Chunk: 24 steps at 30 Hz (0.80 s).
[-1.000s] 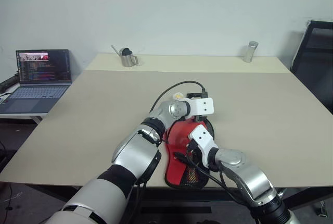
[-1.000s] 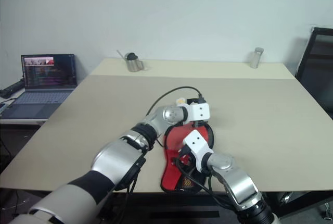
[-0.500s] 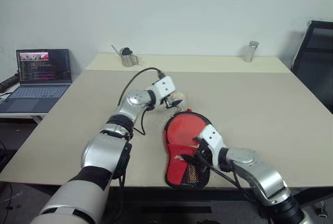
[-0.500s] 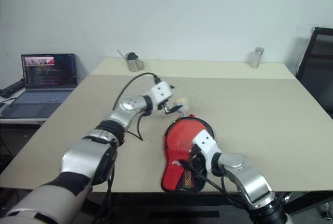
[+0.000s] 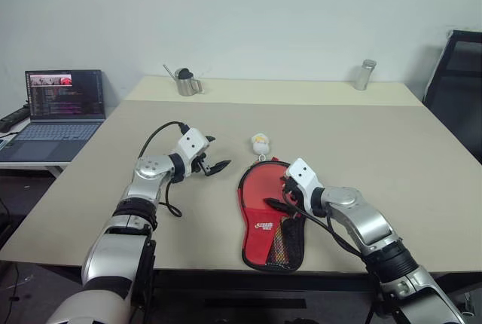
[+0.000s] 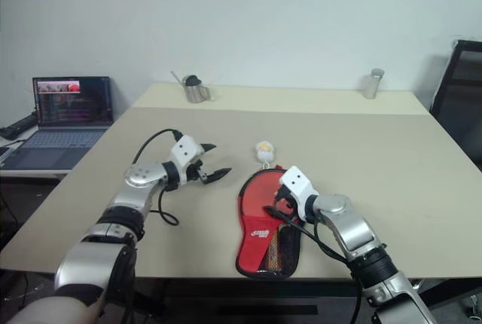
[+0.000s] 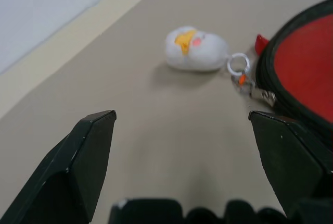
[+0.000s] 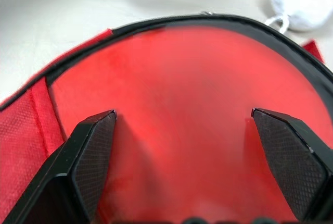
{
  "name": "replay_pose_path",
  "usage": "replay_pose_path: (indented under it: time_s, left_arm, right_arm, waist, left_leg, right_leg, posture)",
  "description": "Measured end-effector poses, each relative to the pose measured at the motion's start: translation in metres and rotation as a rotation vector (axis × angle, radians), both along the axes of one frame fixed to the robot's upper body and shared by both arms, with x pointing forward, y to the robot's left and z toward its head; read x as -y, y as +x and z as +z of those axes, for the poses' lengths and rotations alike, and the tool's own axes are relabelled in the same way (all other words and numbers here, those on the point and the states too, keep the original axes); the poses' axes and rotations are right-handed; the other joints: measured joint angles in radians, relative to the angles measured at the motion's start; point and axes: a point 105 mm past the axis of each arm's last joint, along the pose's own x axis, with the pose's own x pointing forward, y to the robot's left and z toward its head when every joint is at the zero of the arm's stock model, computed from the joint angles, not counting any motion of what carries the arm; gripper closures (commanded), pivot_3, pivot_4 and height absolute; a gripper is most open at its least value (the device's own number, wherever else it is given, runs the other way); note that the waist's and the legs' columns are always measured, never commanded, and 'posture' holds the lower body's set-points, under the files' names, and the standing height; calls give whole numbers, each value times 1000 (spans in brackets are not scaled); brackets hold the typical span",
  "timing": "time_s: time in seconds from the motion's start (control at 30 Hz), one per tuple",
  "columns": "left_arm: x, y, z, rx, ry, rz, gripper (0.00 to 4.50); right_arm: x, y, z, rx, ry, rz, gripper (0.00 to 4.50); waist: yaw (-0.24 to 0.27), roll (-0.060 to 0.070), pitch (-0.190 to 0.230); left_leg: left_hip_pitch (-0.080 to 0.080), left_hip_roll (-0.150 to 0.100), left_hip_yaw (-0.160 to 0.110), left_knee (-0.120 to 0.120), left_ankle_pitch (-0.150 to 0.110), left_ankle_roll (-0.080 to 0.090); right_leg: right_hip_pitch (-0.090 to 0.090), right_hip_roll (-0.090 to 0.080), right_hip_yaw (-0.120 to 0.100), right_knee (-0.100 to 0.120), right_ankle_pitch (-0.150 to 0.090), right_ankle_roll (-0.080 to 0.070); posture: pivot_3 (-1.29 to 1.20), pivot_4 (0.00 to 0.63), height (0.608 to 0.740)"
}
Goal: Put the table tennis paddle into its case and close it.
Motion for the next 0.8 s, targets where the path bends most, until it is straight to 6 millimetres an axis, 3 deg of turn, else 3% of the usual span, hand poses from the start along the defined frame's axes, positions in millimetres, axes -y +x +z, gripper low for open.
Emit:
replay_pose_path:
  time_s: [0.1, 0.2, 0.4, 0.63, 0.8]
  left_arm:
    - [-4, -6, -4, -13, -17, 2, 39]
    - [-6, -11, -4, -12, -32, 2, 39]
    - [-3, -25, -9, -63, -109, -14, 39]
    - [2, -28, -1, -70, -141, -16, 39]
    - [3, -30, 1, -76, -148, -16, 39]
  right_arm:
    - [2, -11, 4, -42, 36, 34, 0]
    - [5, -14, 19, -40, 92, 36, 0]
    - [26, 12, 45, 21, 108, -45, 0]
    - [50, 50, 29, -44, 106, -220, 0]
    - [47, 61, 6, -126, 134, -308, 0]
  waist:
    - [1, 0, 0]
    - [0, 0, 0]
    - [-2, 0, 0]
    - [-3, 0, 0]
    - [-4, 0, 0]
  left_leg:
    - [-1, 0, 0, 0, 0, 0]
    - [0, 0, -1, 0, 0, 0]
    - [0, 1, -1, 0, 0, 0]
    - [0, 1, 0, 0, 0, 0]
    - [0, 2, 0, -1, 0, 0]
  right_leg:
    - [0, -1, 1, 0, 0, 0]
    - [0, -1, 1, 0, 0, 0]
    - [0, -1, 1, 1, 1, -1]
    - [0, -1, 2, 0, 1, -1]
    - [-1, -1, 2, 0, 1, -2]
  posture:
    - [0, 150, 740]
    - [0, 150, 740]
    - [0, 150, 740]
    - [0, 150, 740]
    - [0, 150, 740]
